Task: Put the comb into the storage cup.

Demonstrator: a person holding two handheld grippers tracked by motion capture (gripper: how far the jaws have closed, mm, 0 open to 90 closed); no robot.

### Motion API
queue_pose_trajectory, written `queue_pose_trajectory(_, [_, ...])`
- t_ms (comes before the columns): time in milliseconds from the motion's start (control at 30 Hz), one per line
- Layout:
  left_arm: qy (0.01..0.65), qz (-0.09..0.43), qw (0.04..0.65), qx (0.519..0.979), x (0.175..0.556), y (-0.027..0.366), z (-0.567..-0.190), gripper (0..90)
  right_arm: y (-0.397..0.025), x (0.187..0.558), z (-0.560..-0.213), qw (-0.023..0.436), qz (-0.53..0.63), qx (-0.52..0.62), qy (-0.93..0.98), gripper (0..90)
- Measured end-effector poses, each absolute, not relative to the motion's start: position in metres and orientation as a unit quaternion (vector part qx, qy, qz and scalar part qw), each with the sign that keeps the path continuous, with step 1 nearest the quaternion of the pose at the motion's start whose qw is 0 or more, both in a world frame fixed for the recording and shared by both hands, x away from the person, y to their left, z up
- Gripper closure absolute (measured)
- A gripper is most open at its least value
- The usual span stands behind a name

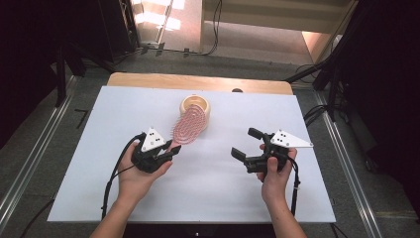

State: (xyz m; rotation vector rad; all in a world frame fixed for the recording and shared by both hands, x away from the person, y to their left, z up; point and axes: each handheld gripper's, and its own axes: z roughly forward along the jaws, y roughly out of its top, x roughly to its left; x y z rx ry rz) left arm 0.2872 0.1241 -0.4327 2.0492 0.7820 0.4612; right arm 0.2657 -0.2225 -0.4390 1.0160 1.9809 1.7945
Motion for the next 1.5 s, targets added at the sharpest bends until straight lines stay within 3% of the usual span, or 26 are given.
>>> queue_pose_trajectory(1233, [0.265, 0.211, 0.481, 0.808, 0.262, 0.085, -0.461, 71.0, -0.166, 0.270, -0.444, 0.090, 0.630, 0.354, 0.685, 0.0])
queue_pose_trajectory(1300, [0.264, 0.212, 0.484, 0.807, 0.261, 0.083, -0.461, 71.0, -0.165, 0.270, -0.444, 0.090, 0.633, 0.361, 0.679, 4.4])
queue_pose_trajectory(1500, [0.256, 0.211, 0.485, 0.809, 0.258, 0.077, -0.463, 71.0, -0.163, 0.270, -0.444, 0.075, 0.639, 0.377, 0.666, 6.1])
